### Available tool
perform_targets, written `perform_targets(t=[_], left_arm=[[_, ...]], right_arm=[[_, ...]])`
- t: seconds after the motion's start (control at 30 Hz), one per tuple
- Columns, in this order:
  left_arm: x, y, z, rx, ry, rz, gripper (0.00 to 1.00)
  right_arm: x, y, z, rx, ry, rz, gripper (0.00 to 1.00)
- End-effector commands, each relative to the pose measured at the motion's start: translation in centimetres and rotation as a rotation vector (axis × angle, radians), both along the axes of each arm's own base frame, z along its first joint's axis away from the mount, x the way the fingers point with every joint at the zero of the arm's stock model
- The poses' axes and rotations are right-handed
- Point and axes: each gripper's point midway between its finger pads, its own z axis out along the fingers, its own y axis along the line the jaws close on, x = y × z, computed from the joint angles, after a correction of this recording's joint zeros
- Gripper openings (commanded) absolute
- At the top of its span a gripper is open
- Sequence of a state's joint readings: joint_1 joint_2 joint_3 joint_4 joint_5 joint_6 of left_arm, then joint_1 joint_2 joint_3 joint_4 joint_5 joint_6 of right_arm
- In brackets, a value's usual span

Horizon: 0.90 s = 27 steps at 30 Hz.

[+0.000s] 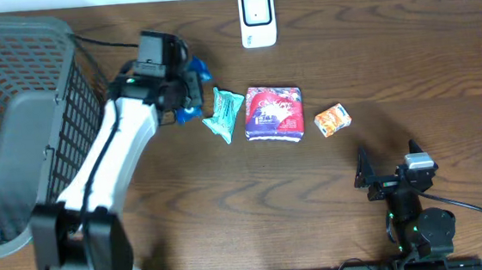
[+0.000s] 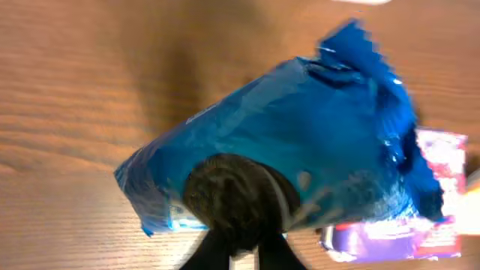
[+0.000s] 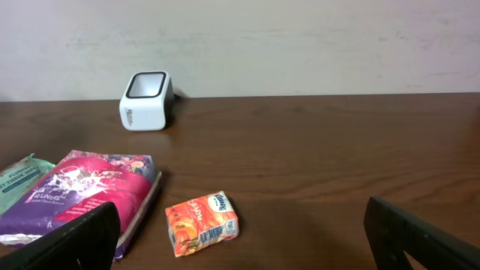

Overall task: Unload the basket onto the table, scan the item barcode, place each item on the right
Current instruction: 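Carry the Oreo pack out and release it beside the wipes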

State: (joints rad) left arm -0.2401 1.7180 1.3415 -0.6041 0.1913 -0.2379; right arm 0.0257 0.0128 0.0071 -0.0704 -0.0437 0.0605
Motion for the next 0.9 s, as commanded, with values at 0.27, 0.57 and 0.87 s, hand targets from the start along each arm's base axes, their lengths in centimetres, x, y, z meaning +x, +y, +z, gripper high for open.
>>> perform_targets(t=[0.27, 0.57, 0.87], left_arm=[[0.4, -0.6, 0.2, 0.012, 0.009, -0.001, 0.78], [-1.9, 0.6, 13.4, -0.051, -0.305, 0.019, 0.98], [-9.2, 4.6, 15.8, 0.059, -0.265, 0.090, 0.98]], right_arm=[[0.0, 0.0, -0.1, 0.012, 0.005, -0.004, 0.99], [0.0, 0.0, -0.1, 0.012, 0.005, -0.004, 0.99], [0.0, 0.0, -0.1, 0.012, 0.005, -0.004, 0.99]])
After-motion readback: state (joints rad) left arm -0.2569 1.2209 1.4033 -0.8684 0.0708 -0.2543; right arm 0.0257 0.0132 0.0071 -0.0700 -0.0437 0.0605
